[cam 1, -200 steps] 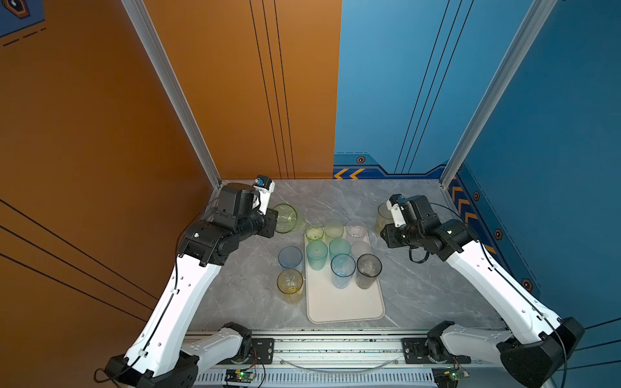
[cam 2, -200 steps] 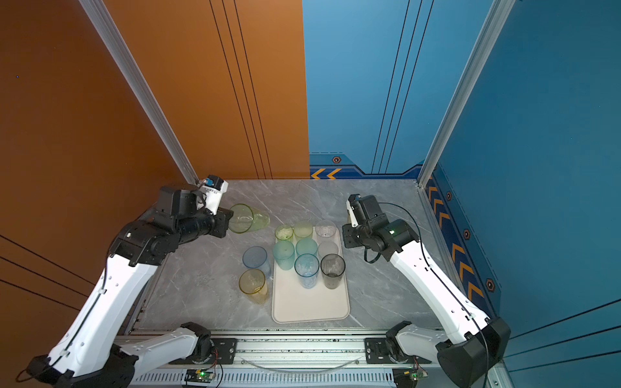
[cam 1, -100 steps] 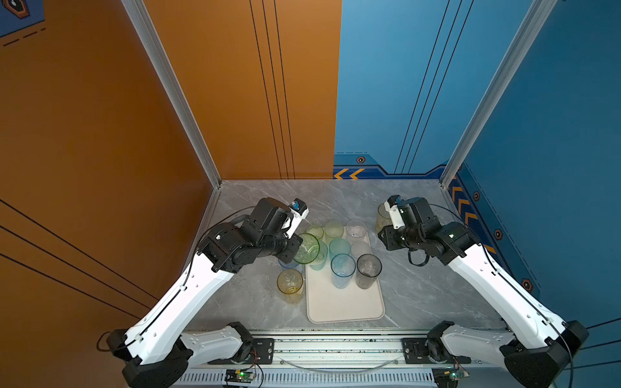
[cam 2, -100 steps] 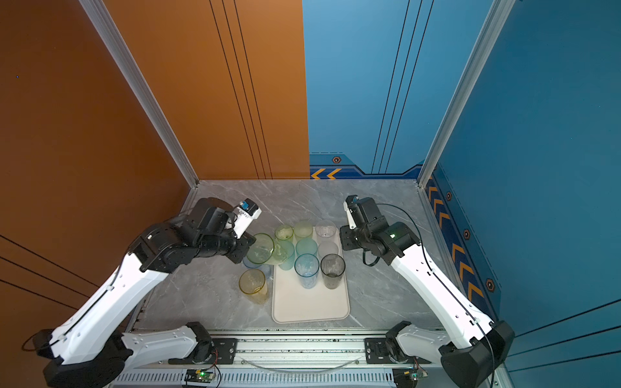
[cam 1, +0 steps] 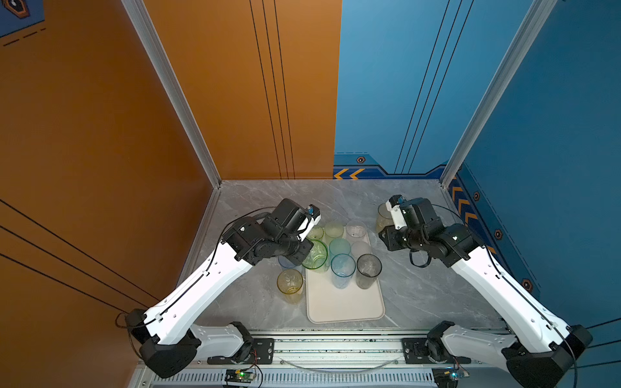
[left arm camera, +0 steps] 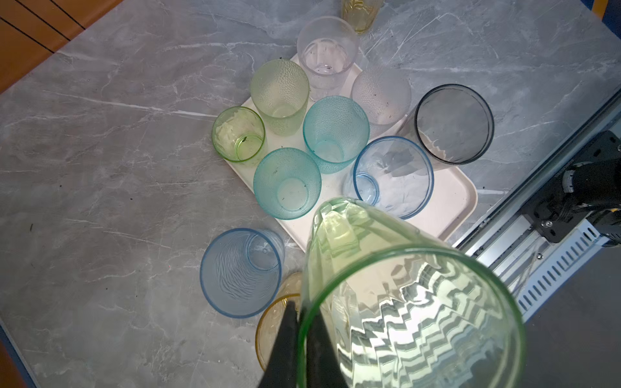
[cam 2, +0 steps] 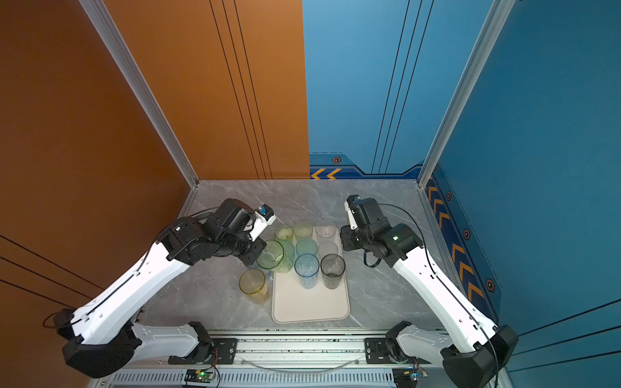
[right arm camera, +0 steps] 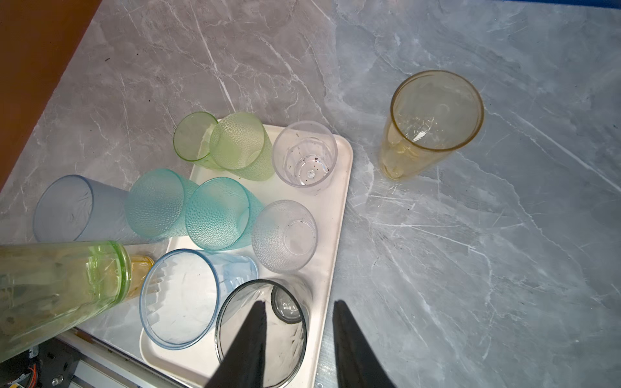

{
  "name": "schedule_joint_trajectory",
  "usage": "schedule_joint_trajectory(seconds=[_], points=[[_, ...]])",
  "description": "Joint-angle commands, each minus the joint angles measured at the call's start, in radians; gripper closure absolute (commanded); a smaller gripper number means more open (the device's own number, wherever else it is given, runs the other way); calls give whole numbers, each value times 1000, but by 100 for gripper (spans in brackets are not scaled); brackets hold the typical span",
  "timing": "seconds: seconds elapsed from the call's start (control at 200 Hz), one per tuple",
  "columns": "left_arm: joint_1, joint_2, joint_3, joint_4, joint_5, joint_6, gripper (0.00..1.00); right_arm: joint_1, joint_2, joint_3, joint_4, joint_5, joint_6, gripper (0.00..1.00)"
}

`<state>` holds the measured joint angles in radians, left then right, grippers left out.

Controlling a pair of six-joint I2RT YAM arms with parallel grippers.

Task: Place the glasses into the tray
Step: 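Lift the green cup with the left gripper and carry it over the tray, then lower the green cup onto the tray among the teal cups, open left gripper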

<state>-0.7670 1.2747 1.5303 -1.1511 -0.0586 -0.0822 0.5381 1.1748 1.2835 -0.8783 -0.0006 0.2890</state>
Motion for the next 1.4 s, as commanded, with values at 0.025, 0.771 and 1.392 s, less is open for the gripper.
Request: schedule_joint_trajectory(seconds=[0.025, 0.771, 1.392], points=[[-8, 10, -17, -31, 20, -22, 98, 3, -10, 9, -6, 0, 10, 67], [8, 147, -117, 23, 100, -32, 99, -8, 4, 7, -9, -3, 4, 67], [60, 248, -145, 88, 93, 13, 99, -28, 60, 15, -9, -5, -4, 67]])
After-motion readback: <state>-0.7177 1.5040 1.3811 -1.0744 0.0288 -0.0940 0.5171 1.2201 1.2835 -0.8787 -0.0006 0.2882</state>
